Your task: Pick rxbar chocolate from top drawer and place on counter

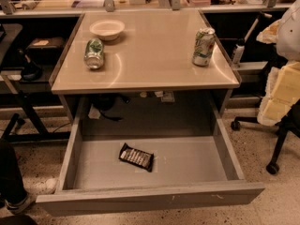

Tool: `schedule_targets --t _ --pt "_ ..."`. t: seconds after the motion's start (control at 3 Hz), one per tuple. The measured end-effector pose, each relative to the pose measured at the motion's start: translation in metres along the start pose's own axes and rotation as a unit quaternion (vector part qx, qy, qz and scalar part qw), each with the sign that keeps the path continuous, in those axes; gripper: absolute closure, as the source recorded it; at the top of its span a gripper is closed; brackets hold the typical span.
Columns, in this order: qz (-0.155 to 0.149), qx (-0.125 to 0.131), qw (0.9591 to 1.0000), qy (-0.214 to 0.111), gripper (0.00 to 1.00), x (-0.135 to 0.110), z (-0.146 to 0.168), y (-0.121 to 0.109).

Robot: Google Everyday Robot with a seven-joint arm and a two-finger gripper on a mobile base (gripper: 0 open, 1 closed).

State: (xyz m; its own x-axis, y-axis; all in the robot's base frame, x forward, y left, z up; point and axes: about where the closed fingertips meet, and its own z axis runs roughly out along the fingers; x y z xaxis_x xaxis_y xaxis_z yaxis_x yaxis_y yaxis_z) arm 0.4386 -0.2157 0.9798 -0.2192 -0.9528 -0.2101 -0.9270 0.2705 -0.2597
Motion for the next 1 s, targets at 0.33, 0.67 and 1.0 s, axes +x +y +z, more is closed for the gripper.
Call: schedule_targets --t 0.33,0.67,1.0 --pt "0.001 0.009 0.9999 0.005 0.0 -0.002 -0.001 -0.001" --pt "0.009 0.01 0.9999 0.004 0.0 -0.014 0.014 0.023" --pt "0.01 -0.037 0.999 0.024 0.0 -0.024 0.072 0.068"
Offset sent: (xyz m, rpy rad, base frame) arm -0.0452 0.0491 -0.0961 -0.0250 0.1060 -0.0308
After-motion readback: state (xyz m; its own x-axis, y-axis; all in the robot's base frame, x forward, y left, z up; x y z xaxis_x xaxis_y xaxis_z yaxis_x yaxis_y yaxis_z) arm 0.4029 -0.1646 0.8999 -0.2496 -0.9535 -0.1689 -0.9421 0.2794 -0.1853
